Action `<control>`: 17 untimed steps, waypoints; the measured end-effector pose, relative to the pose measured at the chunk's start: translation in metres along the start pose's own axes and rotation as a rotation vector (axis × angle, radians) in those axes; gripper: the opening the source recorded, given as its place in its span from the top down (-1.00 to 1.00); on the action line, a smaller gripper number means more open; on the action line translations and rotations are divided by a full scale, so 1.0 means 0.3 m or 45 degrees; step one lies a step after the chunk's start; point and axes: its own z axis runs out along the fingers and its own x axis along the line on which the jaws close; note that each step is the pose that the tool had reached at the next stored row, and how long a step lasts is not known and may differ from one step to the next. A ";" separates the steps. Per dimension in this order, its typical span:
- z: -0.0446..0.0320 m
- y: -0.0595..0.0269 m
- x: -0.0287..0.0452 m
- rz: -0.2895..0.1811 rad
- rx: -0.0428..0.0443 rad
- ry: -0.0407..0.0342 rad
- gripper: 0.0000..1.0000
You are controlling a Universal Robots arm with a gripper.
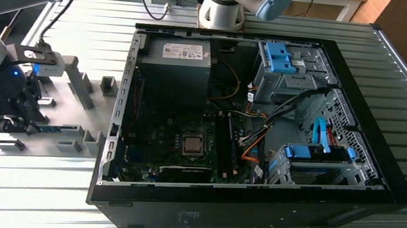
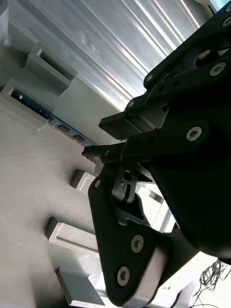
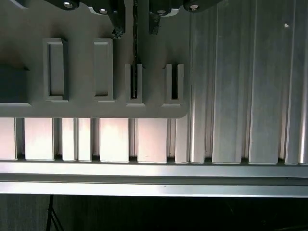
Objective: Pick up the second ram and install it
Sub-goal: 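Pick up the second ram and move it above second insertion slot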
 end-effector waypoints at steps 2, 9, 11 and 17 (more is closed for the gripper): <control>0.008 0.002 0.000 -0.001 0.000 -0.0001 0.34; 0.028 0.003 0.001 -0.005 0.000 0.0000 0.34; 0.030 0.003 0.001 -0.005 0.000 0.0001 0.37; 0.036 0.003 0.001 -0.005 0.000 0.0000 0.51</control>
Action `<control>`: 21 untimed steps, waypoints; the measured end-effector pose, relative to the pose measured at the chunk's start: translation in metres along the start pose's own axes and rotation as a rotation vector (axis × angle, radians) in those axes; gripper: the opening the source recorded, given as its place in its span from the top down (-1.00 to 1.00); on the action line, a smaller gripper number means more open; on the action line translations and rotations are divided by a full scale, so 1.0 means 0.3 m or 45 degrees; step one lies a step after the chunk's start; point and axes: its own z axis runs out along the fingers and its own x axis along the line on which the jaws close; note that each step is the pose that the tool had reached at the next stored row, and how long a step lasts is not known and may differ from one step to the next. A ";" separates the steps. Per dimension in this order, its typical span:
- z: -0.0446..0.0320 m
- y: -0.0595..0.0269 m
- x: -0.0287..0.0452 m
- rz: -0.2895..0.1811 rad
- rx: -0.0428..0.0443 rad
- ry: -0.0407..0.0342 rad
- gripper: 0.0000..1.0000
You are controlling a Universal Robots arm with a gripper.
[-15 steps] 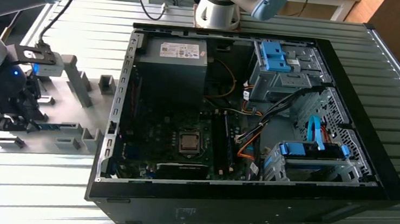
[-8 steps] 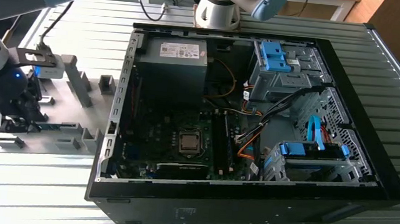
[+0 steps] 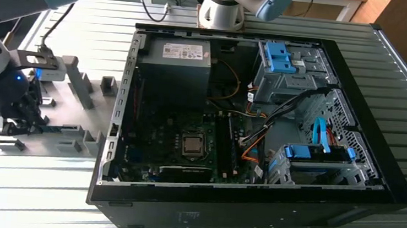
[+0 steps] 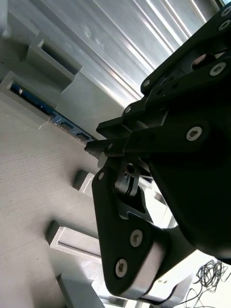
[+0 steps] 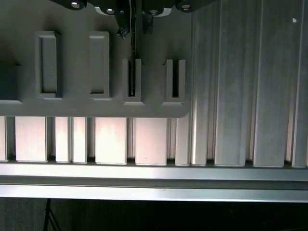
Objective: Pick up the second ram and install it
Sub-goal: 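Pick up the second ram and move it above second insertion slot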
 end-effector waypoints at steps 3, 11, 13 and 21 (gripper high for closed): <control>0.004 0.000 0.000 0.000 0.000 -0.0001 0.51; 0.012 0.000 0.000 0.000 0.000 0.0001 0.54; 0.013 0.000 0.000 0.000 0.000 0.0001 0.68; 0.014 0.000 0.000 0.003 0.000 0.0000 0.73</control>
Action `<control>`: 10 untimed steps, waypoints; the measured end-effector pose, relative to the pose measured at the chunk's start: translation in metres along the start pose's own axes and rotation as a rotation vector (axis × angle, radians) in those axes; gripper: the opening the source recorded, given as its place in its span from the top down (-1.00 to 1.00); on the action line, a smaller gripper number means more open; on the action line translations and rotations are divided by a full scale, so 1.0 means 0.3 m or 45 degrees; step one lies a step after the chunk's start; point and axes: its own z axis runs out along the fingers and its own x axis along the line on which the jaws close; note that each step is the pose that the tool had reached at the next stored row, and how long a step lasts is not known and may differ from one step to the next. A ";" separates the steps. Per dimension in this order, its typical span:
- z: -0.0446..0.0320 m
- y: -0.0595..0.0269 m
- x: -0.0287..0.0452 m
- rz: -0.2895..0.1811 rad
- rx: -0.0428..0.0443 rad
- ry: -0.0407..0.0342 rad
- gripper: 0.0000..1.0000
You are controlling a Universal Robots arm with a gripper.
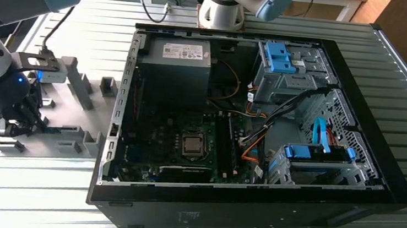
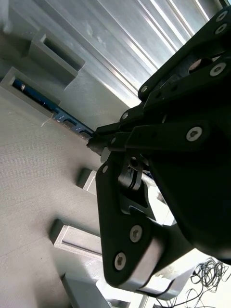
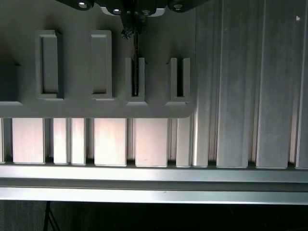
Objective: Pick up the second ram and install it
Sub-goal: 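Pick up the second ram and move it above second insertion slot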
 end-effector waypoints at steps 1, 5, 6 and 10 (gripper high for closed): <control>0.000 0.000 0.000 0.000 0.000 0.0000 0.73; -0.001 0.000 0.000 0.001 0.000 -0.0003 0.73; -0.003 0.000 0.000 0.002 0.001 -0.0006 0.73; -0.022 0.000 -0.001 0.010 0.000 -0.0002 0.73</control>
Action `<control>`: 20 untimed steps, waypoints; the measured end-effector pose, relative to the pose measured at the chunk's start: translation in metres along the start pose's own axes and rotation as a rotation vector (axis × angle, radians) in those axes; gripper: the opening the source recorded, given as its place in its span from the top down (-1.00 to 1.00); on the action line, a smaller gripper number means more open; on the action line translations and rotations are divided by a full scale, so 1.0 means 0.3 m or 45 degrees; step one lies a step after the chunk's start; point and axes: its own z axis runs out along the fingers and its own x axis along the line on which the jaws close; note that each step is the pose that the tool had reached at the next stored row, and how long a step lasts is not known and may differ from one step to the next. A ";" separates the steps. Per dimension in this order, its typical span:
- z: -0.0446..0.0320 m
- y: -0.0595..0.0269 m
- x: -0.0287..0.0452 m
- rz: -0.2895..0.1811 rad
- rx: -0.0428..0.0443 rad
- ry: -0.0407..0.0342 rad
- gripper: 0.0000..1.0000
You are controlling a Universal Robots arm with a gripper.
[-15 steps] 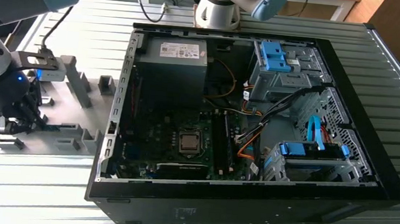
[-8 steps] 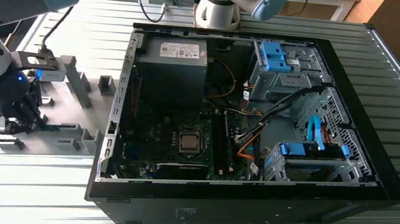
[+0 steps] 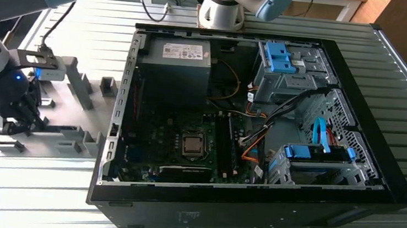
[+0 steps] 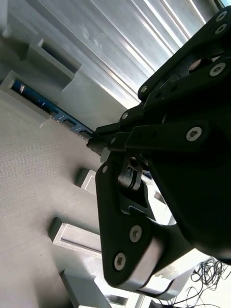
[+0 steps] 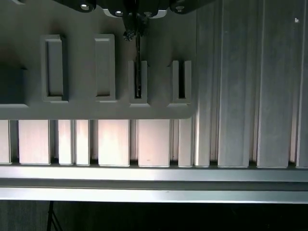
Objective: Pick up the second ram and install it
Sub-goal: 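Pick up the second ram and move it above second insertion slot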
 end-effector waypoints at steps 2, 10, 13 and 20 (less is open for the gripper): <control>-0.013 0.000 0.000 0.003 0.000 0.0000 0.73; -0.074 0.001 -0.002 0.007 0.000 0.0000 0.73; -0.089 0.001 -0.002 0.009 0.000 -0.0001 0.73; -0.115 0.002 -0.003 0.011 0.000 -0.0001 0.73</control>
